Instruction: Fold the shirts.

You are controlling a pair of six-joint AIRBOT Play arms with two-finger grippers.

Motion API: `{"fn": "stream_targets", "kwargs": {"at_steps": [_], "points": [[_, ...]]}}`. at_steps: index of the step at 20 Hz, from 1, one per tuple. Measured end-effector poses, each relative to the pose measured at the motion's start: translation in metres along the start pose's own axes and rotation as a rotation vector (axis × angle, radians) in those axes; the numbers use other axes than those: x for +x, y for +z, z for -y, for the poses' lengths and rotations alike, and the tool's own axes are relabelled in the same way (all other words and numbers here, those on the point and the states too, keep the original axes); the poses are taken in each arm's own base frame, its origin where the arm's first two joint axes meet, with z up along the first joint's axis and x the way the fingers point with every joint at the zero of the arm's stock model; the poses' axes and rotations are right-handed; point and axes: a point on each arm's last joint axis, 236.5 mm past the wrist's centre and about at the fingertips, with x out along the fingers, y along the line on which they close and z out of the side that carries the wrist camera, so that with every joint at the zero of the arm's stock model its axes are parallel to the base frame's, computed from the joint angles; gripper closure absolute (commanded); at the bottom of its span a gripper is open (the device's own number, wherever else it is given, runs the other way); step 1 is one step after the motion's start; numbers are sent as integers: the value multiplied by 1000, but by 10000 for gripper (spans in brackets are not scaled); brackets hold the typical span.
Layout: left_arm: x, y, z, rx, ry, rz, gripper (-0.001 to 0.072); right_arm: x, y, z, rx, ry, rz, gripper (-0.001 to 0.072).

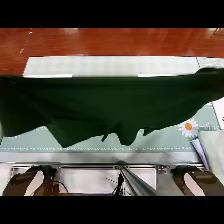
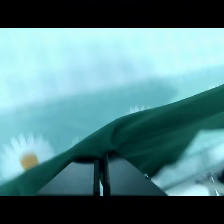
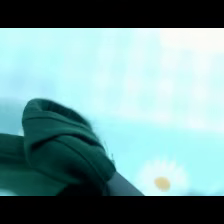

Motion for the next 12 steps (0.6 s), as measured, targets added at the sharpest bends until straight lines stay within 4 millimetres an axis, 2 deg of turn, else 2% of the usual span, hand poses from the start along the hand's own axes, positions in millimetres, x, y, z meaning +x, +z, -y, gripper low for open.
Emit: {"fn": "stream_targets", "kwargs": {"at_steps": [2,4,9,12], "points": [[37,-18,-23,-83,-20,-83,686,41,-3,0,10,37,-140,689],[73,-27,-40,-152,-60,-130,686,88,-1,1,23,75,-244,688],[158,-19,-97,-308,-79,-148,686,213,0,5,96,136,-392,688],[204,-16,-128,-404,-85,-153,685,274,8,5,181,158,-369,688]]}}
